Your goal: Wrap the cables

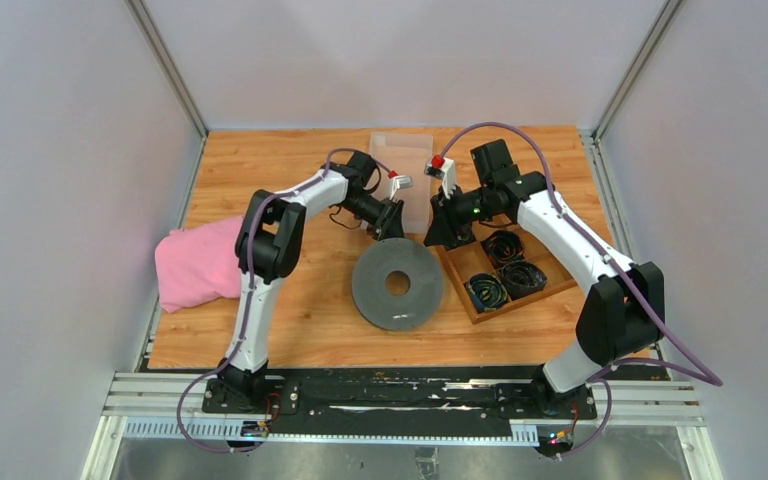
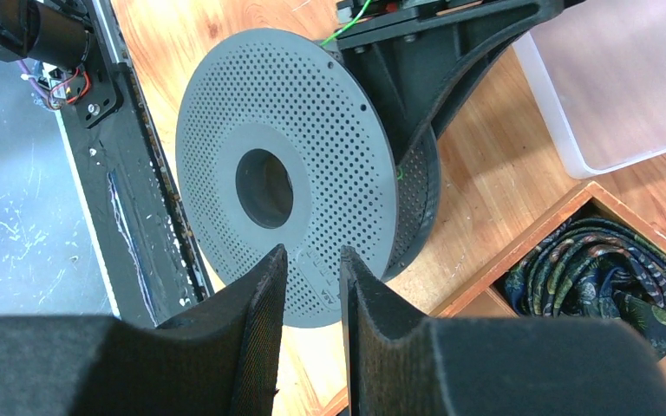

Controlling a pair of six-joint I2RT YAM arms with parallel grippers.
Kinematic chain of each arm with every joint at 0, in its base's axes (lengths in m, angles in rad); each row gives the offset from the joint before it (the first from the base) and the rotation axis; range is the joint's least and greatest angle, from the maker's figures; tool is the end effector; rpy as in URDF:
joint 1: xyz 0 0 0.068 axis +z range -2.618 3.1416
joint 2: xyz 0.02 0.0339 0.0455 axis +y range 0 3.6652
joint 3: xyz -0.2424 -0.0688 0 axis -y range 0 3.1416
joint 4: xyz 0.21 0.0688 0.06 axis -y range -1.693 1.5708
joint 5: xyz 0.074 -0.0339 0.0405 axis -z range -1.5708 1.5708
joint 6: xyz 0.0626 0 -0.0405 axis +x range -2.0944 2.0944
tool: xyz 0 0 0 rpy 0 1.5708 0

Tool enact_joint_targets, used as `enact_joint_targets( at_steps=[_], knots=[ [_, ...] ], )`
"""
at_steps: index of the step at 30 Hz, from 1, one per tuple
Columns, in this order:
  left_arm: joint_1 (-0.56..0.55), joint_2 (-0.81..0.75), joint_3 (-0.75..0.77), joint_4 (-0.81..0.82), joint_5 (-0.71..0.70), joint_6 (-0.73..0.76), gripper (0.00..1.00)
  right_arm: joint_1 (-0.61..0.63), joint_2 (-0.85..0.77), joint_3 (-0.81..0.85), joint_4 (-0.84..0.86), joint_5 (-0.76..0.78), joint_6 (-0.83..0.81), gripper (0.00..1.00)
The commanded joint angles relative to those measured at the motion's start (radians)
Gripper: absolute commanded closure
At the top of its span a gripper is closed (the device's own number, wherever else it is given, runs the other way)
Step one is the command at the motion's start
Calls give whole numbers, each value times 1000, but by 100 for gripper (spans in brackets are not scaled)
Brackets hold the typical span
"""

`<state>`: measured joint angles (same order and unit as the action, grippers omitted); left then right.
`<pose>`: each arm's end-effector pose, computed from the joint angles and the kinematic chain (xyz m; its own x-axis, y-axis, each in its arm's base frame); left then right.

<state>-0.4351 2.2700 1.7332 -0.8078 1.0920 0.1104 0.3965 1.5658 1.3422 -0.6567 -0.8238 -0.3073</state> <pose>0.3486 -0.2233 0.1430 -0.8371 0.4451 -0.3182 0.4698 0.2866 -0.8350 0.2692 0.1625 0.2780 -0.4680 -0.4188 -0.7782 -0.8761 0.3353 0.3465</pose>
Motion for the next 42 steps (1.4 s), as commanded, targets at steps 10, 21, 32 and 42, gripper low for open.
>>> enact_joint_targets(
  at_steps=[10, 21, 32, 42],
  knots=[
    [40, 94, 99, -91, 2, 100, 53, -16, 5, -21, 14, -36, 7, 71],
    [83, 30, 122, -95, -67, 126, 51, -15, -16, -59, 16, -38, -32, 71],
    [161, -351, -102, 125, -300, 103, 31, 124, -115, -193, 32, 86, -159, 68],
    [191, -843, -541, 287, -555, 149, 9, 408, -47, -193, 112, 555, -103, 42]
  ],
)
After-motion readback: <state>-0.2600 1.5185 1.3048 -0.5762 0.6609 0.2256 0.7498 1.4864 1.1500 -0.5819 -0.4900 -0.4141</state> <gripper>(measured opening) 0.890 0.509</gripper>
